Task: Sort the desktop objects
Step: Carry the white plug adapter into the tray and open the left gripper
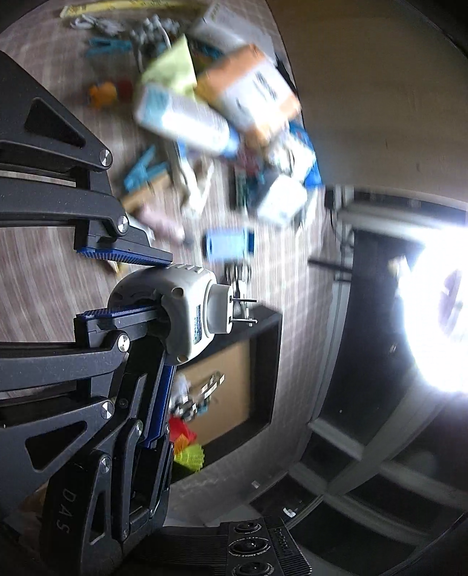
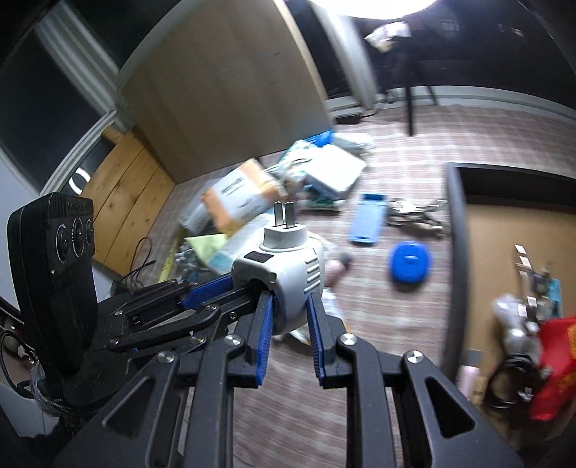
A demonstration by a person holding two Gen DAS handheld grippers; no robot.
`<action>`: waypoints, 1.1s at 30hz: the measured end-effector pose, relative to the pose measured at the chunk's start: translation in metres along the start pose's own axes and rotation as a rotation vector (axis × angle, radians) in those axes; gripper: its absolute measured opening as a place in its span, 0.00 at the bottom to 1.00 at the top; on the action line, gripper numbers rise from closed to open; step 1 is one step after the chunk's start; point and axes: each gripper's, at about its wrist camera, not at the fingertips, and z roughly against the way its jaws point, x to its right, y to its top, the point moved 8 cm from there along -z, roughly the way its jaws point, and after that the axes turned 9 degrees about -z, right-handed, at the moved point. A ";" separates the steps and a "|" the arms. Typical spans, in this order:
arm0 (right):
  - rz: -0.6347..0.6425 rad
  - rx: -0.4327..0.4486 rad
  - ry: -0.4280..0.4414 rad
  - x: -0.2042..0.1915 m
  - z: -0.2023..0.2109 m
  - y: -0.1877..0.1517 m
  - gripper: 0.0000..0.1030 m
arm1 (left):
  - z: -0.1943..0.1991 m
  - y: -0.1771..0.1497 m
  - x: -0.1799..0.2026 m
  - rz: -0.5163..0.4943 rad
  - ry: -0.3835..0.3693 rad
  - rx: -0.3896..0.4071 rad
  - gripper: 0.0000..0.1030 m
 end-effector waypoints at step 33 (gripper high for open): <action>-0.186 0.127 -0.216 0.225 0.125 0.010 0.42 | -0.104 0.047 0.198 -0.120 -0.091 -0.076 0.51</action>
